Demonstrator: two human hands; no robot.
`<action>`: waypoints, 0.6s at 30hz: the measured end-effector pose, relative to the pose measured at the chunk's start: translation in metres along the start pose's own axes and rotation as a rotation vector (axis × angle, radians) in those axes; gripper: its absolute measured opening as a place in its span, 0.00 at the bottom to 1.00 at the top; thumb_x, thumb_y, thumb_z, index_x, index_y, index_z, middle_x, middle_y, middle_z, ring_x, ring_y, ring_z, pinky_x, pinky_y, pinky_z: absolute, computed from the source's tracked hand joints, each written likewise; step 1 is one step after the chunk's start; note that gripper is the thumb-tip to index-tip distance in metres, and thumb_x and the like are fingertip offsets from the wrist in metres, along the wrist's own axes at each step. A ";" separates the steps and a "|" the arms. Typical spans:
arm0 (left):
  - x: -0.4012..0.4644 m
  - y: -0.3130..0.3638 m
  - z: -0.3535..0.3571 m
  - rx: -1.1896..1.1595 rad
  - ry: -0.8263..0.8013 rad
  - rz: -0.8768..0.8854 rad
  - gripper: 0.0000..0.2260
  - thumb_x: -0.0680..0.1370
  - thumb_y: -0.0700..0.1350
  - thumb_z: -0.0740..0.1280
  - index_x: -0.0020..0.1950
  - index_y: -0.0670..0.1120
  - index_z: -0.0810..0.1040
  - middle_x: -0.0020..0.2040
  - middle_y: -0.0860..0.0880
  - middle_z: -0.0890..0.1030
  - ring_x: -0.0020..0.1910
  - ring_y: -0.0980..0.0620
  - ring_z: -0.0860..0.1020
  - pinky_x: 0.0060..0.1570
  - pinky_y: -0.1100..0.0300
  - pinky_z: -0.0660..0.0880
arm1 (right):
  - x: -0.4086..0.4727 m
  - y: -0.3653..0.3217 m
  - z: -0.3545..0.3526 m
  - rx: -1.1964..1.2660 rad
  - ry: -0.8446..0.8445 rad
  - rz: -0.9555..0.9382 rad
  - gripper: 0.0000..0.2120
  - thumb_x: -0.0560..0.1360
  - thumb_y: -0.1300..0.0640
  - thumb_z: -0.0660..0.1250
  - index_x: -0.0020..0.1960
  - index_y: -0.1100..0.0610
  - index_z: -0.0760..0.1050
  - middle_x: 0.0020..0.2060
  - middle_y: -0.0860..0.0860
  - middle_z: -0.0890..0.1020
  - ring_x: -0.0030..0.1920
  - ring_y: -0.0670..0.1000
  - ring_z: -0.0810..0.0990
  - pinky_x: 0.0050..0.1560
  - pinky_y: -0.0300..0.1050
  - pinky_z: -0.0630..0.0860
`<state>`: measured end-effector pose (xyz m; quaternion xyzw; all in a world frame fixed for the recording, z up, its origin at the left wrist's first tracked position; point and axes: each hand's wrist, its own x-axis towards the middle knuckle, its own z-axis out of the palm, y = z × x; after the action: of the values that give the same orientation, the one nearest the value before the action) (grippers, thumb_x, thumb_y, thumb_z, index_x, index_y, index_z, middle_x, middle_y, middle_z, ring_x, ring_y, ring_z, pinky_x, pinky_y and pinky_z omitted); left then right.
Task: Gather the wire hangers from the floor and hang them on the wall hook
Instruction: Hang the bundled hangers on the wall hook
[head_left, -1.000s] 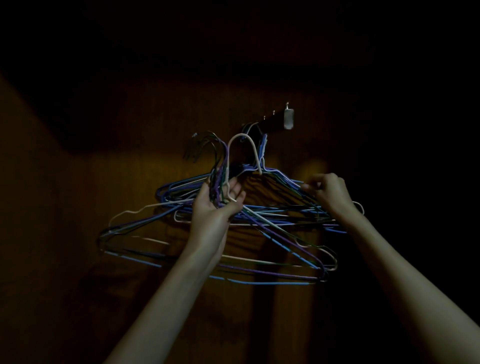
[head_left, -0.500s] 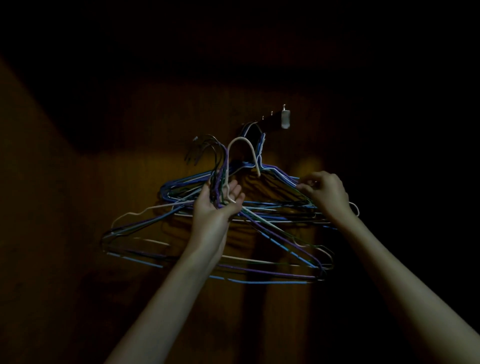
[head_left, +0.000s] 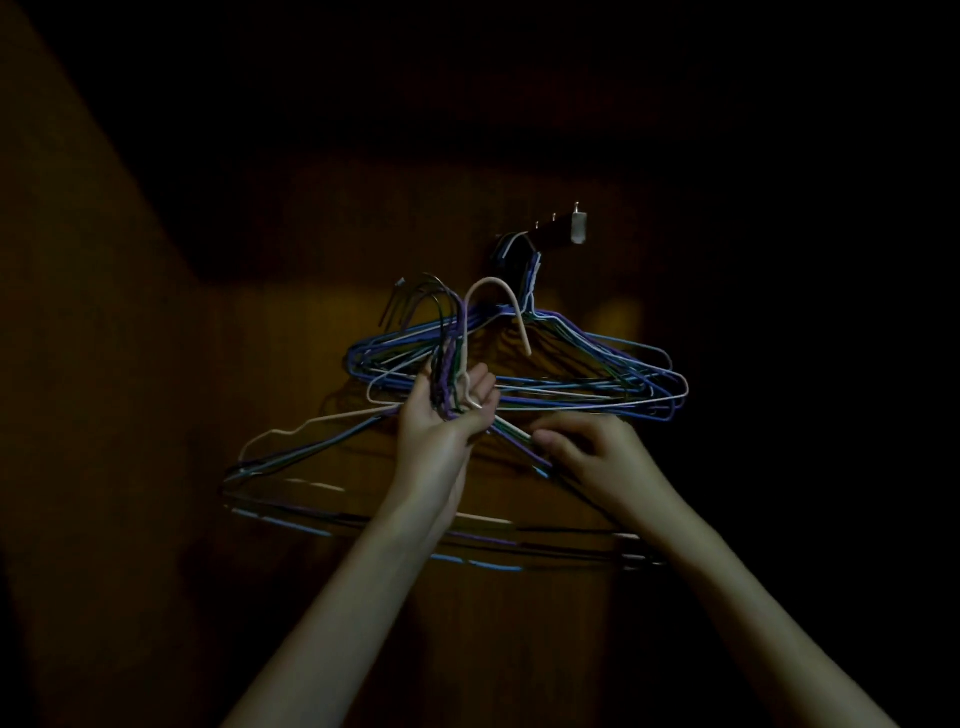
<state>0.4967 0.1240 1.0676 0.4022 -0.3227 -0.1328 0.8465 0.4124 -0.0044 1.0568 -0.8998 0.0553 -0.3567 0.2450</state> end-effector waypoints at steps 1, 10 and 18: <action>-0.005 0.001 -0.002 -0.002 0.005 -0.009 0.29 0.73 0.21 0.58 0.70 0.41 0.62 0.63 0.36 0.74 0.61 0.45 0.75 0.61 0.56 0.71 | -0.003 -0.003 0.001 0.012 -0.017 0.007 0.07 0.76 0.57 0.65 0.51 0.55 0.81 0.42 0.43 0.81 0.46 0.41 0.77 0.45 0.25 0.68; -0.040 0.016 -0.011 0.038 -0.007 -0.071 0.25 0.74 0.23 0.58 0.66 0.46 0.66 0.63 0.40 0.76 0.60 0.47 0.77 0.60 0.56 0.71 | -0.028 -0.026 0.005 0.104 0.093 0.056 0.11 0.77 0.57 0.63 0.39 0.44 0.74 0.31 0.38 0.77 0.35 0.36 0.75 0.40 0.33 0.71; -0.058 0.025 -0.005 -0.042 -0.006 -0.062 0.30 0.74 0.23 0.58 0.72 0.44 0.61 0.63 0.39 0.75 0.56 0.49 0.77 0.57 0.58 0.73 | -0.050 -0.024 -0.025 0.038 0.147 0.115 0.05 0.77 0.51 0.63 0.42 0.45 0.75 0.40 0.45 0.80 0.43 0.46 0.78 0.46 0.42 0.73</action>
<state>0.4550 0.1711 1.0587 0.3938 -0.3098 -0.1670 0.8492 0.3565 0.0204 1.0533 -0.8616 0.1181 -0.4082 0.2776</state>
